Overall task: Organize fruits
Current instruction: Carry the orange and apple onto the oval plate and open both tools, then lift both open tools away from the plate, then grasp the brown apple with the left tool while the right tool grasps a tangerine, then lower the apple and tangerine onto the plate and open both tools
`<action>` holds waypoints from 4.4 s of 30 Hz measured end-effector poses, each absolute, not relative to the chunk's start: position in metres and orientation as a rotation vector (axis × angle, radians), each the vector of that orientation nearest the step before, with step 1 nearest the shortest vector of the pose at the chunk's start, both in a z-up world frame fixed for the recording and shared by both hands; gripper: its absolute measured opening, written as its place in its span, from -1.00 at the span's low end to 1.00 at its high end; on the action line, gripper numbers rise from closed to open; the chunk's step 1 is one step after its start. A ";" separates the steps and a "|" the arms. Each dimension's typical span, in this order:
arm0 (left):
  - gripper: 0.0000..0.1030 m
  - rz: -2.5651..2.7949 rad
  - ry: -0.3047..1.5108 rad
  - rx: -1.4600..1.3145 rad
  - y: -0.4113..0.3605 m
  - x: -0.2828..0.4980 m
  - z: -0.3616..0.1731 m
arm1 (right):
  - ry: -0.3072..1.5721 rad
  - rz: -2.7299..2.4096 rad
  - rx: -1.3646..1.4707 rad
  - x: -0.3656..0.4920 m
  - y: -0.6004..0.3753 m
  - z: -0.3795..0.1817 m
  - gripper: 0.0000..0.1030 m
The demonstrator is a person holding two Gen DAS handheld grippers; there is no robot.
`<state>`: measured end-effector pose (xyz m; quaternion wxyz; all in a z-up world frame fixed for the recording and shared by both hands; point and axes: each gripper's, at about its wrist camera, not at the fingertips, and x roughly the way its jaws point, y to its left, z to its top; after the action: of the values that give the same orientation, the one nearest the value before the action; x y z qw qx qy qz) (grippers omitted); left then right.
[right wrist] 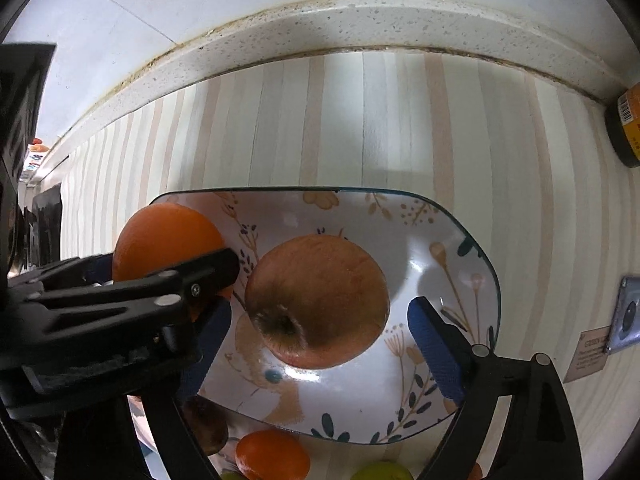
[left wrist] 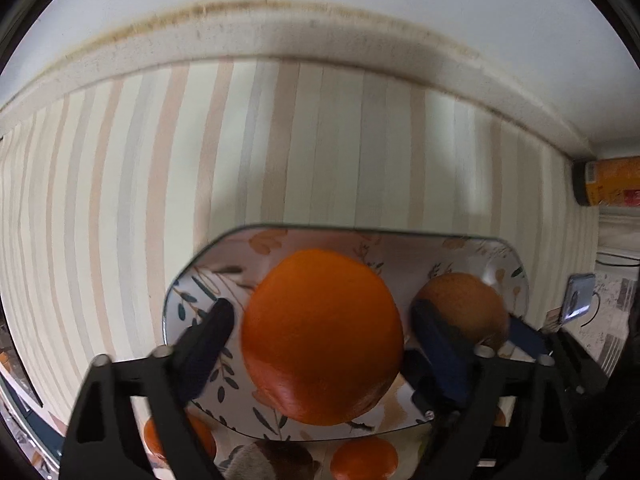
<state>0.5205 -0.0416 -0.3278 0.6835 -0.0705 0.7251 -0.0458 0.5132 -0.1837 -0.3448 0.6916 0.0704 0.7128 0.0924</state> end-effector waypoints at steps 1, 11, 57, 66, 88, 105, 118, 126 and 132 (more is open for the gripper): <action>0.80 -0.105 1.617 -0.154 -0.040 0.521 -0.324 | 1.592 0.200 0.153 0.512 -0.181 -0.343 0.82; 0.80 -0.039 1.553 -0.127 -0.015 0.500 -0.284 | 1.565 0.147 0.138 0.490 -0.196 -0.306 0.83; 0.80 -0.034 1.188 -0.075 0.003 0.288 -0.127 | 1.210 0.107 0.227 0.279 -0.211 -0.115 0.83; 0.80 -0.024 1.417 -0.035 -0.005 0.316 -0.233 | 1.383 0.098 0.365 0.291 -0.229 -0.218 0.81; 0.18 -0.160 1.557 -0.032 -0.025 0.342 -0.326 | 1.532 0.185 0.350 0.319 -0.194 -0.301 0.28; 0.22 -0.136 1.569 -0.067 0.005 0.340 -0.331 | 1.600 0.267 0.208 0.334 -0.150 -0.342 0.20; 0.20 -0.099 1.575 -0.057 -0.011 0.351 -0.335 | 1.603 0.319 0.277 0.339 -0.160 -0.351 0.22; 0.19 -0.083 1.546 -0.072 -0.007 0.348 -0.321 | 1.554 0.304 0.316 0.328 -0.170 -0.338 0.20; 0.19 -0.111 1.472 -0.110 -0.004 0.348 -0.276 | 1.487 0.302 0.384 0.335 -0.194 -0.310 0.20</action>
<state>0.3485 -0.0038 -0.2758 0.7385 -0.0502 0.6705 -0.0505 0.3346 -0.1942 -0.3095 0.7089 0.1731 0.6700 0.1359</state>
